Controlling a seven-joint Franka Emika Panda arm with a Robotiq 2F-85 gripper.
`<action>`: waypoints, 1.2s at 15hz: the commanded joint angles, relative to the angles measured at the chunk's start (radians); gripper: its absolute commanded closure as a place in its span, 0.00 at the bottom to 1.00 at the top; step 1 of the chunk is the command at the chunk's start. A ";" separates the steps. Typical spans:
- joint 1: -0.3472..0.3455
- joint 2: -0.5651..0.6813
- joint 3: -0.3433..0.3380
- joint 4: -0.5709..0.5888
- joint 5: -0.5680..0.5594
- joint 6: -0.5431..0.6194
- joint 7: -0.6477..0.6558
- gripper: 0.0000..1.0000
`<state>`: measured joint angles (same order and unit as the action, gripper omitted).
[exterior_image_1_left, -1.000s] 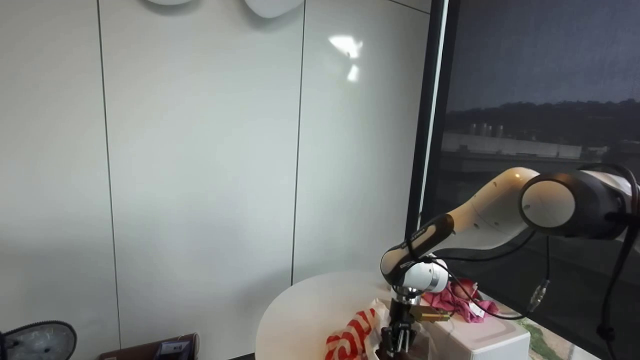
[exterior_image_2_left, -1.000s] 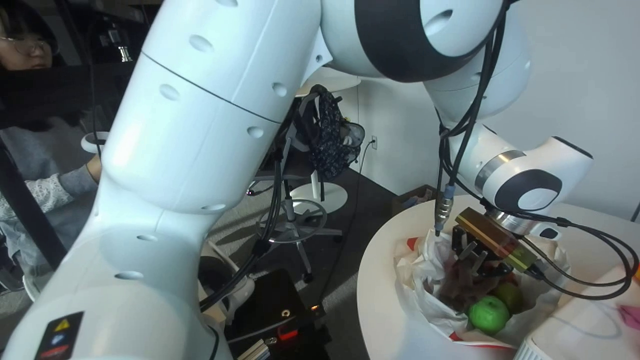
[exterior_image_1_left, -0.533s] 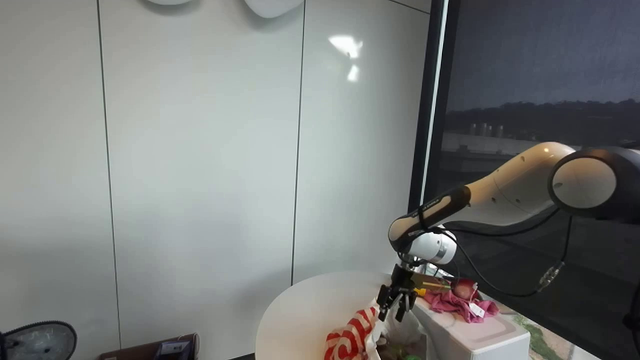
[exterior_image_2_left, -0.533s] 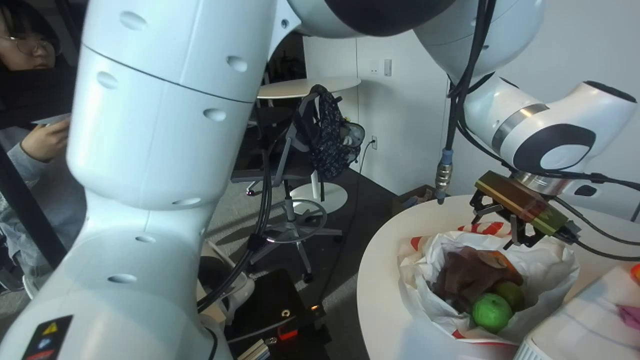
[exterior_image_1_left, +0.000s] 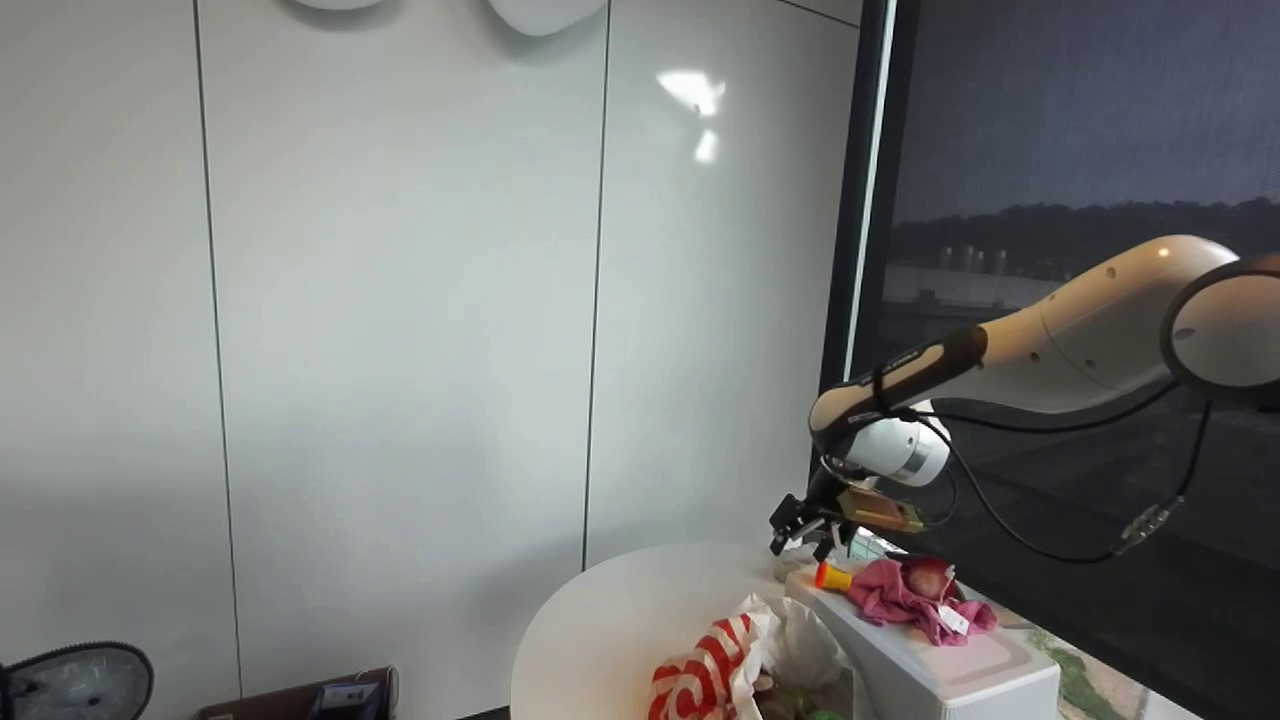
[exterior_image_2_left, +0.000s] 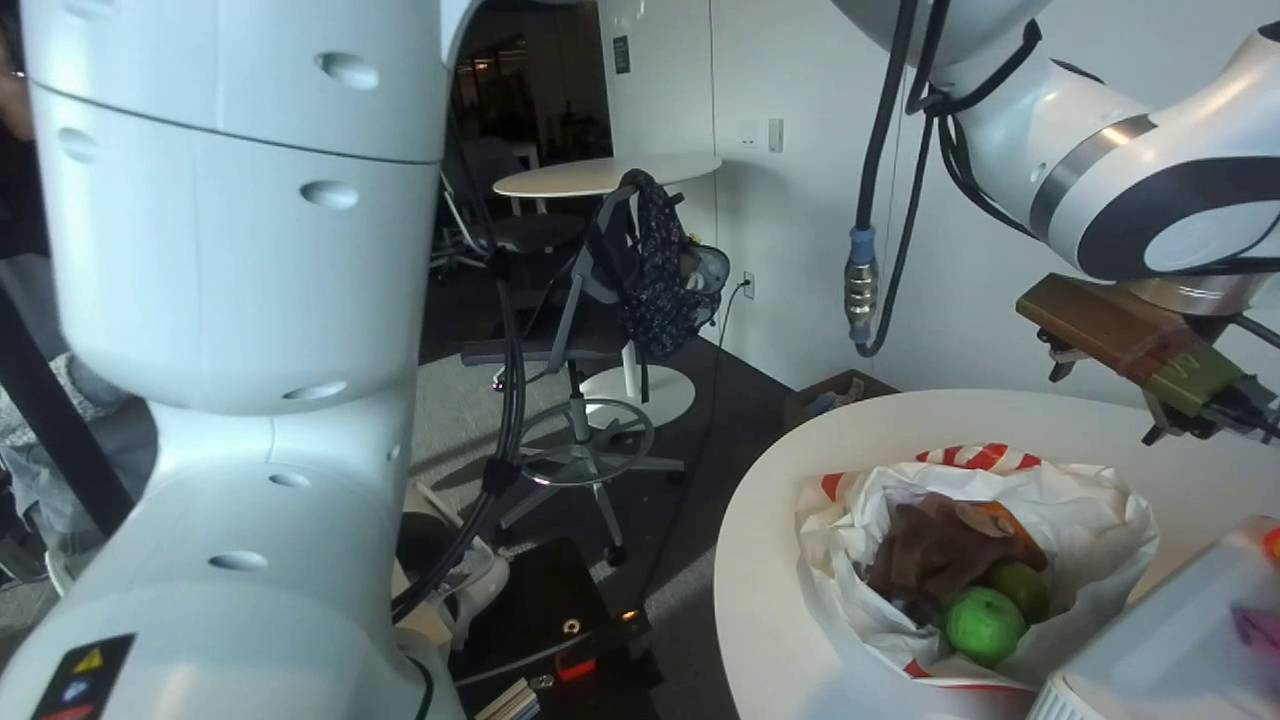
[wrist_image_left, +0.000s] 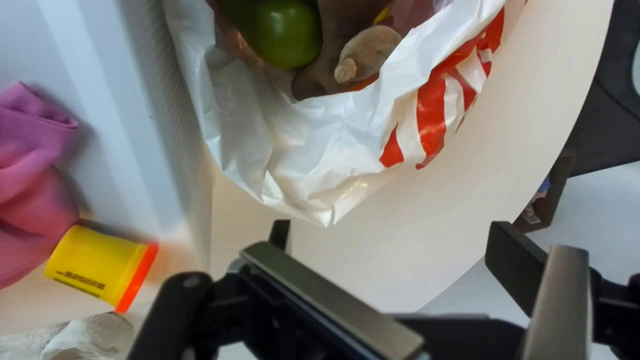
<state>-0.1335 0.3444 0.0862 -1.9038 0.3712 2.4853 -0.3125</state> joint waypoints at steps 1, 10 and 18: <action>0.025 0.084 -0.026 0.036 -0.010 0.213 0.102 0.00; 0.330 0.284 -0.444 0.150 -0.303 0.393 0.715 0.00; 0.401 0.341 -0.546 0.221 -0.432 0.233 0.986 0.00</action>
<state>0.2587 0.6430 -0.4366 -1.7441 -0.0139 2.7577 0.5879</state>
